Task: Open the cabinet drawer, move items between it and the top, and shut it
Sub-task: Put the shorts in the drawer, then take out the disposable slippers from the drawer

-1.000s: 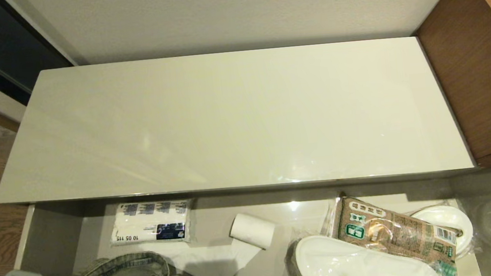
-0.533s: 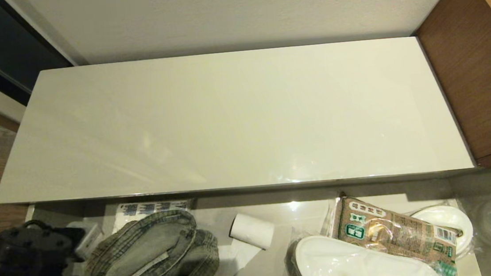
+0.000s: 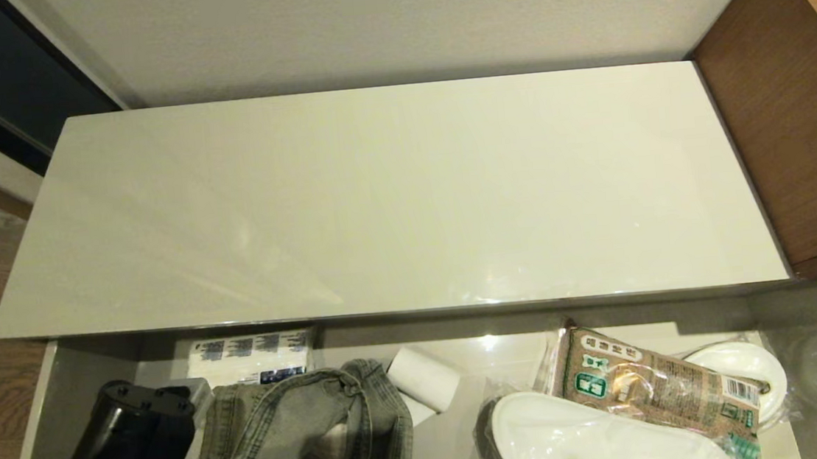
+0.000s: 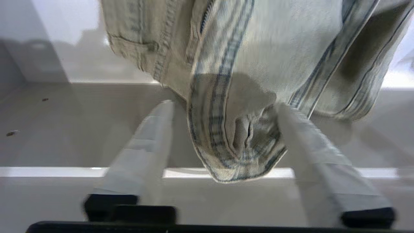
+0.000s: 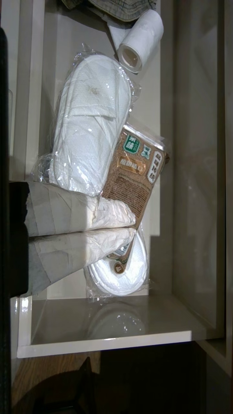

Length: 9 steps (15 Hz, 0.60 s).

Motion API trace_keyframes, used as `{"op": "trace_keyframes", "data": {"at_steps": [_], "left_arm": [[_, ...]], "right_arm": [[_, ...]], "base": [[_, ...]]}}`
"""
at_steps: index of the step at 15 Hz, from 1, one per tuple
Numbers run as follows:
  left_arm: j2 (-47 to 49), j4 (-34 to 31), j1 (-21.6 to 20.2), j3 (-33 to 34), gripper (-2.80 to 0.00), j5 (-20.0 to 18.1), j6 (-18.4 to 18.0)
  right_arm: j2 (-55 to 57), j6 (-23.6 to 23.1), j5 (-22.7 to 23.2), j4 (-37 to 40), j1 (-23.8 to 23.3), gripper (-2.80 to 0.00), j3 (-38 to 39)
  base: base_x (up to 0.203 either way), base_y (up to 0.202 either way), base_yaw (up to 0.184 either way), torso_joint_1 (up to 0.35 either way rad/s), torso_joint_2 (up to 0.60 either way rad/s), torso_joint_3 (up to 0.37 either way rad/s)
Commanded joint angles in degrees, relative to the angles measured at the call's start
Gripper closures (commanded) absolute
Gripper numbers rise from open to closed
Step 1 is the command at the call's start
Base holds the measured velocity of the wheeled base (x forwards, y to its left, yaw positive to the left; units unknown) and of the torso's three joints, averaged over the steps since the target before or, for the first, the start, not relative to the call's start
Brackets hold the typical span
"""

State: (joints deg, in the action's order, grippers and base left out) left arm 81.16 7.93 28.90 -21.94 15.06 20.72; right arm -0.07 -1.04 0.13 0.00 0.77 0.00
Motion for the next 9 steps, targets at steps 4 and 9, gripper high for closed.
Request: {"op": "trace_keyframes", "data": {"at_steps": [4,9], "left_arm": [[-18.1,-17.16,-1.06,-7.75,-2.8,0.85,1.39],[-31.67,-38.96,-4.29,-11.98,-2.8,0.58,1.87]], "right_arm": [[-1.25,-0.02,0.04,0.0,0.02,0.0,0.09],[-1.25,0.95,-0.49,-0.09,0.02,0.0,0.09]], "base": [[0.0,0.0,0.0,0.0,0.0,0.0],[0.0,0.0,0.0,0.0,0.0,0.0]]}}
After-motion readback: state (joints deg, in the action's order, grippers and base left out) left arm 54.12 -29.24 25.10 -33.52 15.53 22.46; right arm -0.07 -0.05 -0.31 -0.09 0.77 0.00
